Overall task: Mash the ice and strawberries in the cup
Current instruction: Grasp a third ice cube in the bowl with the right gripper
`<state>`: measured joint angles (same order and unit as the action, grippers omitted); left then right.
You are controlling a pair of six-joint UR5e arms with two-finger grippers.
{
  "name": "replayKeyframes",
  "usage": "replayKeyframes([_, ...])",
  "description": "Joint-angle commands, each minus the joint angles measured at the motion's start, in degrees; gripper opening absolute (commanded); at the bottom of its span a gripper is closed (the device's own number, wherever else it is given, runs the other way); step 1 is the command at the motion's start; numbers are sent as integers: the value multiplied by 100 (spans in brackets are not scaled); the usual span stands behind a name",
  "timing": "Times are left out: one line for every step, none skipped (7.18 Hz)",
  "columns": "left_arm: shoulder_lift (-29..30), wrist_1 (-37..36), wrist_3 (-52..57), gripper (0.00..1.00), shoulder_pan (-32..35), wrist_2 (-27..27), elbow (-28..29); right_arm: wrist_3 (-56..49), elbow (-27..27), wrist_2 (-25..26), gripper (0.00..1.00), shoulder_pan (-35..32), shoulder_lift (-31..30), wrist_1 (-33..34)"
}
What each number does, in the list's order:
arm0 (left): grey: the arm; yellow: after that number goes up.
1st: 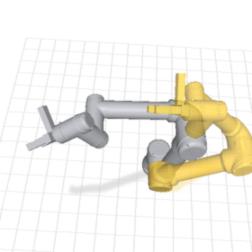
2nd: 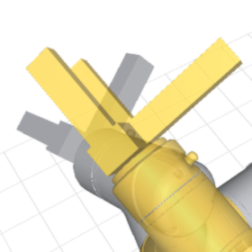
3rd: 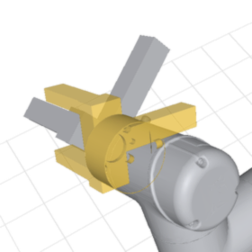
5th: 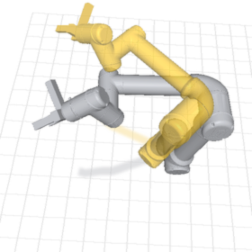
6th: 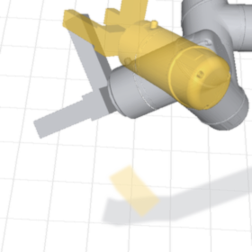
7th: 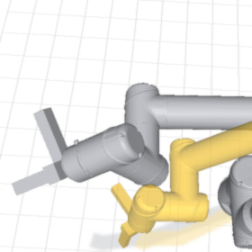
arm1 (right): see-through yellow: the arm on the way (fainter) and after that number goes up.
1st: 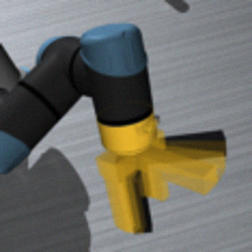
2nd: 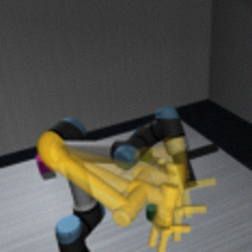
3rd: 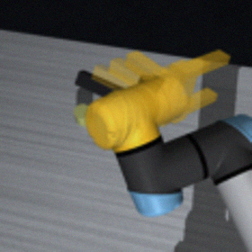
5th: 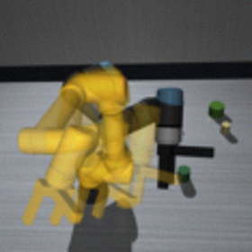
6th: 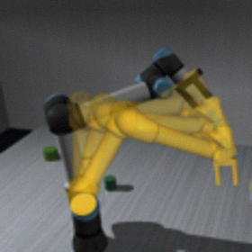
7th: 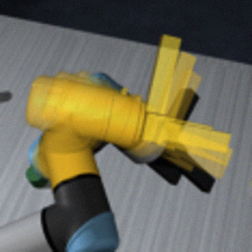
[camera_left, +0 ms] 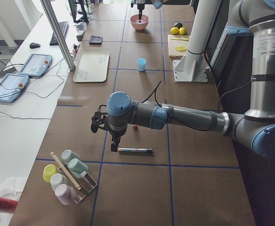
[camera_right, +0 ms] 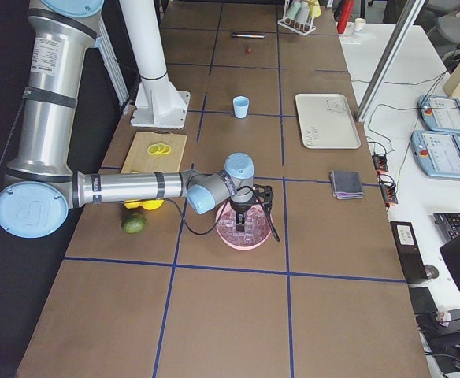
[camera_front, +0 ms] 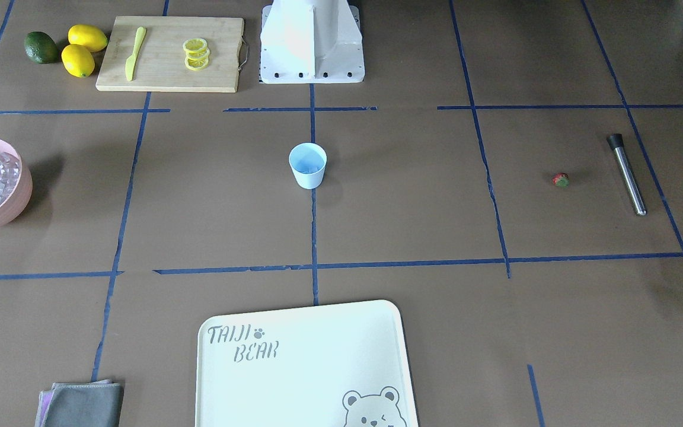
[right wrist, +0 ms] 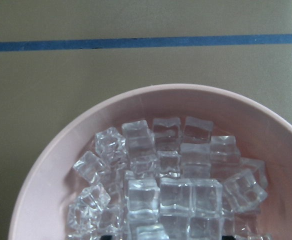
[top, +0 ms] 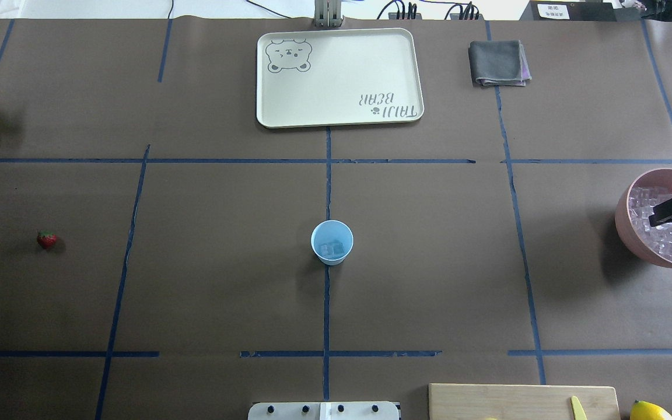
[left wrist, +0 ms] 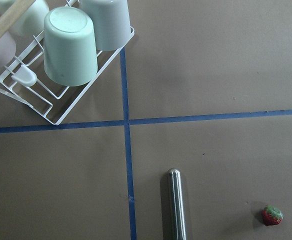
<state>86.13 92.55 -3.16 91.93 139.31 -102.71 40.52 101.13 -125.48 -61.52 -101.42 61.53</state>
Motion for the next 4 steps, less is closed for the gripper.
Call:
replayKeyframes([0,0,0,100,0,0,-3,0,-14,6,67,78,-9,17])
replayKeyframes([0,0,0,100,0,0,-3,0,-14,-3,61,79,-1,17])
replayKeyframes([-9,0,0,100,0,0,-3,0,-5,-3,48,79,-9,17])
replayKeyframes([-9,0,0,100,0,0,-3,0,-5,-3,18,70,-10,8])
